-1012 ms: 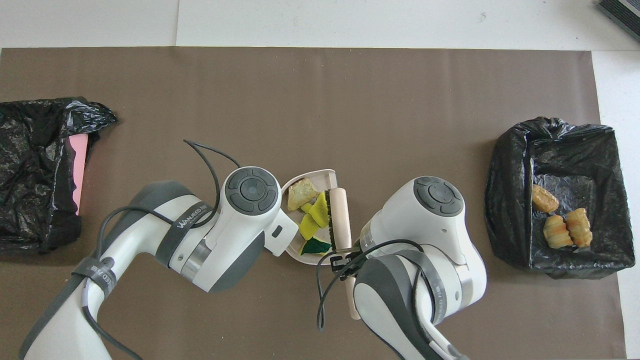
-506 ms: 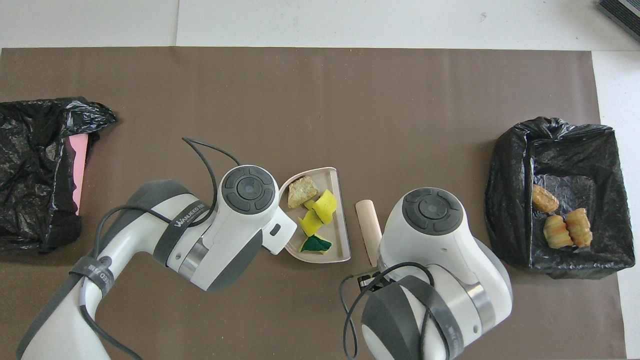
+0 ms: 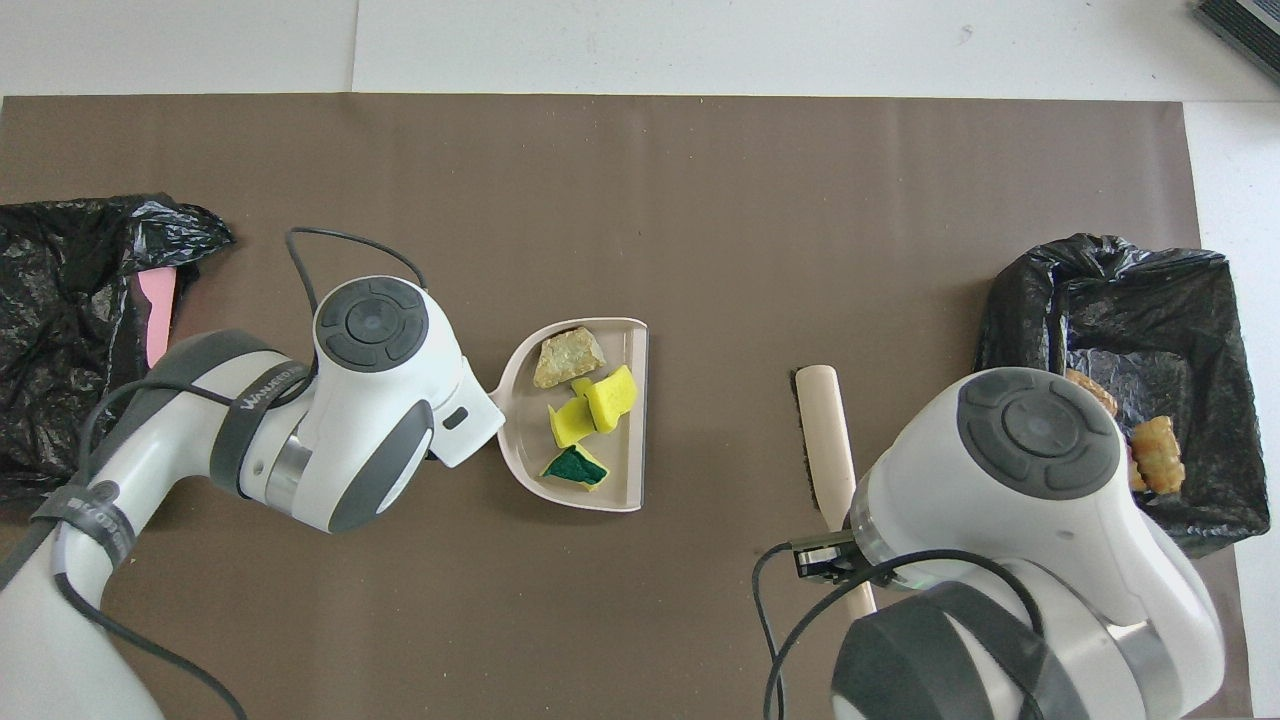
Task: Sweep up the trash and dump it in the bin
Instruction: 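Carry the dustpan to the black bag nearest the left gripper and tip it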
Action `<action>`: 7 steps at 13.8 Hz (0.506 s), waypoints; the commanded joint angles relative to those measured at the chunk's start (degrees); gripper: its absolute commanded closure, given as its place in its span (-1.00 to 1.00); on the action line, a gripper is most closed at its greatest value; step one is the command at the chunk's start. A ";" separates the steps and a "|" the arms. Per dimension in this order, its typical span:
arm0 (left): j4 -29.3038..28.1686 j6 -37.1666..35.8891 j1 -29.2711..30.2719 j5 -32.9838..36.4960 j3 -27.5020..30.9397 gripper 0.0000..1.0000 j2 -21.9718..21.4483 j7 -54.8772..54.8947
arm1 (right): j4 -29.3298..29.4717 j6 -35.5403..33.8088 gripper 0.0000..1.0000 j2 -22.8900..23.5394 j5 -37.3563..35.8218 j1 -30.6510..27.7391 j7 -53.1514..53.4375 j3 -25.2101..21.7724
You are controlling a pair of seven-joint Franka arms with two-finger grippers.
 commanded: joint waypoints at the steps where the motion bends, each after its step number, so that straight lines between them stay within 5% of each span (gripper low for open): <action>1: 1.19 0.48 8.61 -7.47 -0.38 1.00 -1.38 15.54 | -0.96 0.68 1.00 -0.55 0.41 -0.34 1.57 0.65; 7: 17.61 -12.51 24.87 -13.11 -0.47 1.00 3.89 27.90 | -2.10 4.37 1.00 -0.55 4.18 0.53 4.29 0.74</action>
